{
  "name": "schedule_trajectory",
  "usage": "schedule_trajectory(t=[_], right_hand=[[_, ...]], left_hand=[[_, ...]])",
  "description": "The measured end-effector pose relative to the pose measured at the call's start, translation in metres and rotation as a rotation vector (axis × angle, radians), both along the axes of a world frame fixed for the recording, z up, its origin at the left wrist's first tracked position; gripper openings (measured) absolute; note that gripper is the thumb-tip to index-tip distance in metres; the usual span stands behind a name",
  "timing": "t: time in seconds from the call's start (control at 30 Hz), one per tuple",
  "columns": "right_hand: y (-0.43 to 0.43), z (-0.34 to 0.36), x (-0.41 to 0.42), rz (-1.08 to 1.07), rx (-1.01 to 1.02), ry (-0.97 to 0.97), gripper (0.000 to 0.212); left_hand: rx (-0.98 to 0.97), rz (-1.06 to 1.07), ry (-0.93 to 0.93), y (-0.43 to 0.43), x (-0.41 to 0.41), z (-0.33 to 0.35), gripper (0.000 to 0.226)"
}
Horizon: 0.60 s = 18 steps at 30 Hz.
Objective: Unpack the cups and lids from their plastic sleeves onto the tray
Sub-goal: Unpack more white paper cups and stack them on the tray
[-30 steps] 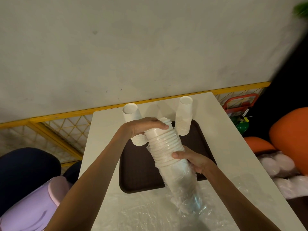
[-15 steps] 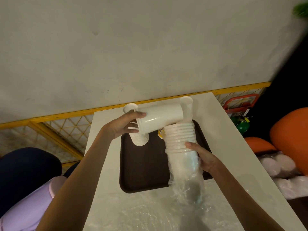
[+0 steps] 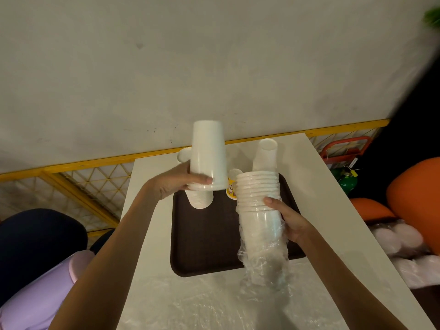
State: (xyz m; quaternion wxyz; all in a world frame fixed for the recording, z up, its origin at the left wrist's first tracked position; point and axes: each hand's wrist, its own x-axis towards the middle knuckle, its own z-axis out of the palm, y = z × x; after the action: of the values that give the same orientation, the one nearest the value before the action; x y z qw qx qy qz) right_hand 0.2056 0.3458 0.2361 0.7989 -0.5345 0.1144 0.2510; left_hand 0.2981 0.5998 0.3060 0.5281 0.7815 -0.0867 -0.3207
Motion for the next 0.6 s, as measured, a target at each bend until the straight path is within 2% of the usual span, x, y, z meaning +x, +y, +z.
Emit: schedule_trajectory(t=[0.1, 0.2, 0.3, 0.37, 0.47, 0.6], right_hand=[[0.003, -0.002, 0.001, -0.009, 0.003, 0.023, 0.113], [0.007, 0.0, 0.001, 0.005, 0.031, 0.011, 0.11], [0.01, 0.0, 0.002, 0.017, 0.037, 0.003, 0.109], [0.011, 0.0, 0.004, 0.025, 0.034, 0.002, 0.109], [0.011, 0.0, 0.005, 0.031, 0.024, 0.007, 0.109], [0.011, -0.001, 0.007, 0.038, 0.008, 0.012, 0.11]], left_hand=[[-0.038, 0.247, -0.21, 0.004, 0.018, 0.009, 0.101], [-0.137, 0.49, -0.408, 0.01, 0.035, 0.009, 0.096], [-0.098, 0.625, -0.511, 0.012, 0.046, 0.0, 0.108], [-0.022, 0.681, -0.522, 0.01, 0.051, -0.01, 0.109], [0.045, 0.725, -0.507, 0.005, 0.055, -0.027, 0.099], [0.089, 0.712, -0.363, 0.004, 0.05, -0.05, 0.101]])
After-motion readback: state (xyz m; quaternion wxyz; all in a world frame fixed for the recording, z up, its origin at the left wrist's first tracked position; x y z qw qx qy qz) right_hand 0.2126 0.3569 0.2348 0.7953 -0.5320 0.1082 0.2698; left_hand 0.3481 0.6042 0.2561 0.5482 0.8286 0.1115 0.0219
